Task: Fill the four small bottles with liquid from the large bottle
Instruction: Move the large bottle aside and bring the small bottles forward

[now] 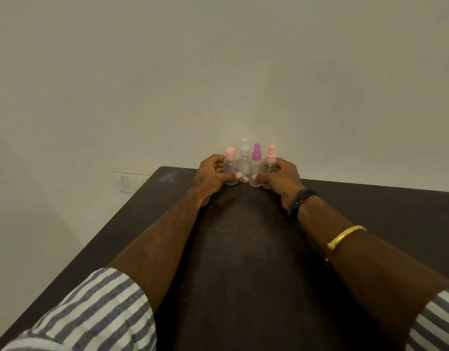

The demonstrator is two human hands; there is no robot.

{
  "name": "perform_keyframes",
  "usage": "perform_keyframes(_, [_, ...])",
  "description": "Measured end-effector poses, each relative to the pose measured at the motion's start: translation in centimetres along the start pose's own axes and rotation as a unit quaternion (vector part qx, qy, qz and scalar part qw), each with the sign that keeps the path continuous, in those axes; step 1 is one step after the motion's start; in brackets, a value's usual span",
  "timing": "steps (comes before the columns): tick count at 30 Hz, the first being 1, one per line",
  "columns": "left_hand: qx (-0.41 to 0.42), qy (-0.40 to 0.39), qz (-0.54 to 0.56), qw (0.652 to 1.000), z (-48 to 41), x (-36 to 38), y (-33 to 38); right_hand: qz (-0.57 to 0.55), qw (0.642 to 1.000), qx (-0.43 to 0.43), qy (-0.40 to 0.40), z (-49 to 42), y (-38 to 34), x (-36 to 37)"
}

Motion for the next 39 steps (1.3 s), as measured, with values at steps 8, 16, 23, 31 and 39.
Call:
perform_keyframes(8, [0.003,-0.027,-0.003,1.000,0.8,2.2,0.7,0.012,1.000,-0.005,-0.019,1.2,-0.4,0.8])
perform_keyframes(16, [-0.007,-0.018,-0.015,1.000,1.7,2.1,1.0,0.008,0.999,0.005,-0.041,2.4,-0.9,0.5])
perform_keyframes(23, [-0.005,0.013,0.001,1.000,4.6,1.9,2.2,-0.003,0.998,0.001,-0.060,5.4,-2.0,-0.1])
perform_keyframes(31, [0.002,0.018,0.016,1.000,9.9,2.3,4.8,0.020,0.997,-0.023,-0.069,11.2,-3.4,-2.2])
perform_keyframes(39, [0.034,-0.006,0.001,0.999,15.6,3.0,6.9,0.028,0.995,-0.039,-0.088,17.4,-3.8,-3.9])
Point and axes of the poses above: each hand's wrist, its own z-axis away from the middle knuckle, its own x-axis out of the palm, y = z × x, the point moved 8 cm from there along -z, towards the middle knuckle, and after that the axes turned 4 degrees about -y, right-handed, at the moved point
